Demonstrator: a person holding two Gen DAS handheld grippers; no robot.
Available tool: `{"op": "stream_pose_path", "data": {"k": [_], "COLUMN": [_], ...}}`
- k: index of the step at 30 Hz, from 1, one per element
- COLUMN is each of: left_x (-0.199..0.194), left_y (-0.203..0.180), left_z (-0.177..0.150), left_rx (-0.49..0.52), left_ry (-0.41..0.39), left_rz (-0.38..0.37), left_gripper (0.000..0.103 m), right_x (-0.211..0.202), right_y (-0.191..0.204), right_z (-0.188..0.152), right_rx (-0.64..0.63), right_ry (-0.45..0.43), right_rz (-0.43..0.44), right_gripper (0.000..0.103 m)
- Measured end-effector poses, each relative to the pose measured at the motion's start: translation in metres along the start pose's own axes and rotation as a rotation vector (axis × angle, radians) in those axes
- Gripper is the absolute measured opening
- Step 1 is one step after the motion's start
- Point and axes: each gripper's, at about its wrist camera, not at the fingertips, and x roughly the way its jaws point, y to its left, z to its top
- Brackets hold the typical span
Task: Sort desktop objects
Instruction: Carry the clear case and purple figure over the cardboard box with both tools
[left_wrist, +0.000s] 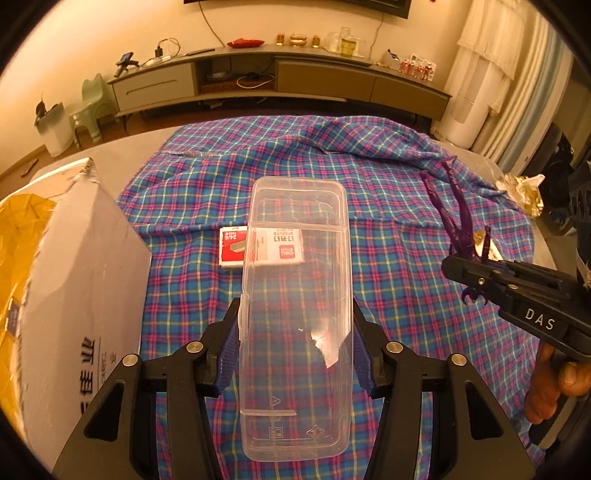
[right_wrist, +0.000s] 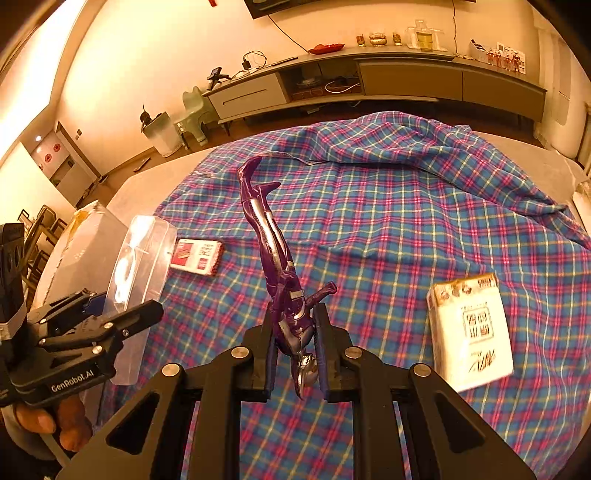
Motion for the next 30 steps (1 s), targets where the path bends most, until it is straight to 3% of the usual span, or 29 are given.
{"op": "stream_pose_path", "data": {"k": [14,30], "left_x": [-0.048,-0.102], "left_y": [-0.005,-0.003], "left_z": [-0.025,-0.055], "left_rx": [0.02,0.028], "left_ry": [-0.024,-0.062], "left_rz": [-0.016,-0.057], "left_gripper": [0.055,0.055], "right_x": [-0.019,-0.057], "right_y": [0.032,0.069], "right_z": [-0.033,-0.089], "right_rx": [-0.017,0.031], "right_ry": [-0.004,-0.051], "right_rz": [-0.033,-0.003], "right_gripper": [0.019,0.019]}}
